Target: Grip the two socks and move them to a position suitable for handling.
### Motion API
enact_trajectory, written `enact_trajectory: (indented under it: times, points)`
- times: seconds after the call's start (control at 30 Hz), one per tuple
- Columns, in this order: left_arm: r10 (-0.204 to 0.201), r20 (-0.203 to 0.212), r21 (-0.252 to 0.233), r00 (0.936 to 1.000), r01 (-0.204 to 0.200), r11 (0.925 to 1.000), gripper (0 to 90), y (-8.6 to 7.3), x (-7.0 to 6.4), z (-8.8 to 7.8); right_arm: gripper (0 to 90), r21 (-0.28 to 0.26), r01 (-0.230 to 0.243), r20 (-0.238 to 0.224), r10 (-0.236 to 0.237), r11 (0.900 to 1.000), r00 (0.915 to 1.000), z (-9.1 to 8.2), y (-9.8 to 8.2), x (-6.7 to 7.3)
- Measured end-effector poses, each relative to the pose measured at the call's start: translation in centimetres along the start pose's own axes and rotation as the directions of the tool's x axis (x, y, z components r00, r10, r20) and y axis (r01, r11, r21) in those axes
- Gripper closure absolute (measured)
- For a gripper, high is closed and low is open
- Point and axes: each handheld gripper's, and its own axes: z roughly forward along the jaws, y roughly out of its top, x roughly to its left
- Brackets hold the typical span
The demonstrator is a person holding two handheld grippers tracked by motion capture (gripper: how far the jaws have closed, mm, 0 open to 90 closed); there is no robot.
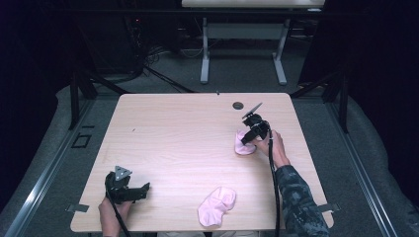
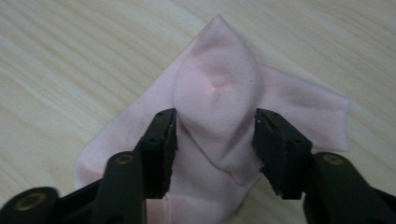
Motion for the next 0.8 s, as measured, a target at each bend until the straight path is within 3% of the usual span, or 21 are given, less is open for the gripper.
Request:
enact_trajectory:
  times: [0.07, 0.2, 0.3, 0.37, 0.4, 0.47, 0.53, 0.57, 0.6, 0.8]
  points:
    - [0.001, 0.0, 0.0, 1.0, -0.001, 1.0, 2.0, 0.0, 0.0, 0.0, 61.8, -0.012, -0.017, 0.01, 0.017, 1.0, 0.9998, 0.0, -0.2, 0.1]
    - [0.0, 0.0, 0.0, 1.0, 0.0, 1.0, 2.0, 0.0, 0.0, 0.0, 80.3, -0.047, -0.01, 0.091, 0.014, 0.999, 0.9957, 0.1, -0.8, 0.2]
    - [0.0, 0.0, 0.0, 1.0, 0.0, 1.0, 2.0, 0.0, 0.0, 0.0, 84.3, -0.057, -0.01, 0.108, 0.016, 0.998, 0.994, 0.0, -1.0, 0.2]
    - [0.0, 0.0, 0.0, 1.0, 0.0, 1.0, 2.1, 0.0, 0.0, 0.0, 85.7, -0.097, -0.021, 0.116, 0.032, 0.995, 0.9927, 0.2, -1.3, 0.3]
    - [0.001, 0.0, 0.0, 1.0, -0.001, 1.0, 2.1, 0.0, 0.0, 0.0, 85.9, -0.084, -0.005, 0.124, 0.015, 0.996, 0.9922, 0.0, -1.3, 0.3]
    - [0.0, 0.0, 0.0, 1.0, 0.0, 1.0, 2.1, 0.0, 0.0, 0.0, 86.4, -0.102, -0.022, 0.11, 0.033, 0.995, 0.9934, 0.0, -1.6, 0.2]
    - [0.0, 0.0, 0.0, 1.0, 0.0, 1.0, 2.1, 0.0, 0.0, 0.0, 86.5, -0.127, -0.063, 0.064, 0.071, 0.99, 0.9954, -0.2, -1.8, 0.0]
    - [0.0, 0.0, -0.001, 1.0, 0.0, 1.0, 2.1, 0.0, 0.0, 0.0, 86.6, -0.12, -0.054, 0.063, 0.062, 0.991, 0.9961, -0.4, -1.9, -0.2]
    - [0.0, 0.0, -0.001, 1.0, 0.0, 1.0, 2.1, 0.0, 0.0, 0.0, 86.6, -0.149, -0.07, 0.043, 0.077, 0.986, 0.9961, -0.6, -2.0, -0.1]
    - [0.002, -0.001, 0.001, 1.0, -0.002, 1.0, 2.1, 0.0, 0.0, 0.0, 86.6, -0.212, -0.05, -0.007, 0.049, 0.976, 0.9988, -4.0, -2.2, 1.1]
